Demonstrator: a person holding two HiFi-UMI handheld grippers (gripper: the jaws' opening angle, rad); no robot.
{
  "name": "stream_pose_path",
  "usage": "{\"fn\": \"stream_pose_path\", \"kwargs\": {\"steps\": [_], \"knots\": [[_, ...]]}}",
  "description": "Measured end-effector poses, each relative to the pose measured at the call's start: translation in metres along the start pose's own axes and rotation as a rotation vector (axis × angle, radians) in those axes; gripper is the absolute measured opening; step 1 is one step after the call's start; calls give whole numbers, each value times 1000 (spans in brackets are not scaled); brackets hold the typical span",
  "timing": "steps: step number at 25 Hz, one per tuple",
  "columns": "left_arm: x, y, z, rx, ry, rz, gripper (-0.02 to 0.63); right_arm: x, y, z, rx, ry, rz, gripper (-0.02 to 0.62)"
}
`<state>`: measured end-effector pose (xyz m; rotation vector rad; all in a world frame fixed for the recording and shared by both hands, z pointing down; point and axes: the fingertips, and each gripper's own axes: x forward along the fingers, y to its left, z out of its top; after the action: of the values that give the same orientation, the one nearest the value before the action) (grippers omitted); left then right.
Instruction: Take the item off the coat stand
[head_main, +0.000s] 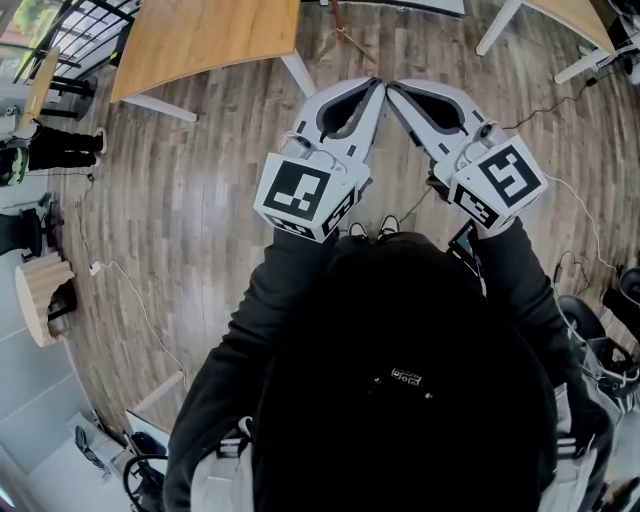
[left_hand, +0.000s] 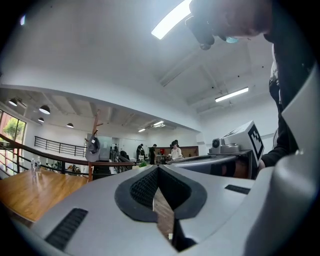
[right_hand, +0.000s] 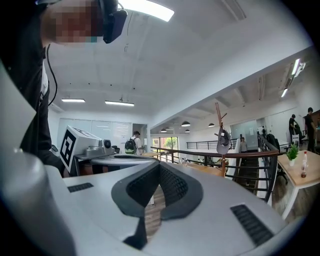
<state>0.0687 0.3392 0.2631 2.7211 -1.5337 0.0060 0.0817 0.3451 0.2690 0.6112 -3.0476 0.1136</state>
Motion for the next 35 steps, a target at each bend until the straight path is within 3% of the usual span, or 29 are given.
{"fn": "stream_pose_path", "kwargs": {"steps": [5, 11, 19, 30, 35], "knots": [[21, -10, -1, 2, 14, -8, 0, -14, -20, 3, 15, -37, -32, 14], [49, -27, 3, -38, 12, -72, 0, -40, -52, 8, 61, -70, -83, 14], [73, -36, -3, -35, 15, -92, 0, -53, -68, 1, 57, -37, -68, 14], [101, 22, -4, -58, -12, -105, 0, -7, -97, 12, -14, 27, -7, 14], [124, 62, 3, -66, -28, -134, 0, 21, -125, 19, 8, 46, -18, 14]]}}
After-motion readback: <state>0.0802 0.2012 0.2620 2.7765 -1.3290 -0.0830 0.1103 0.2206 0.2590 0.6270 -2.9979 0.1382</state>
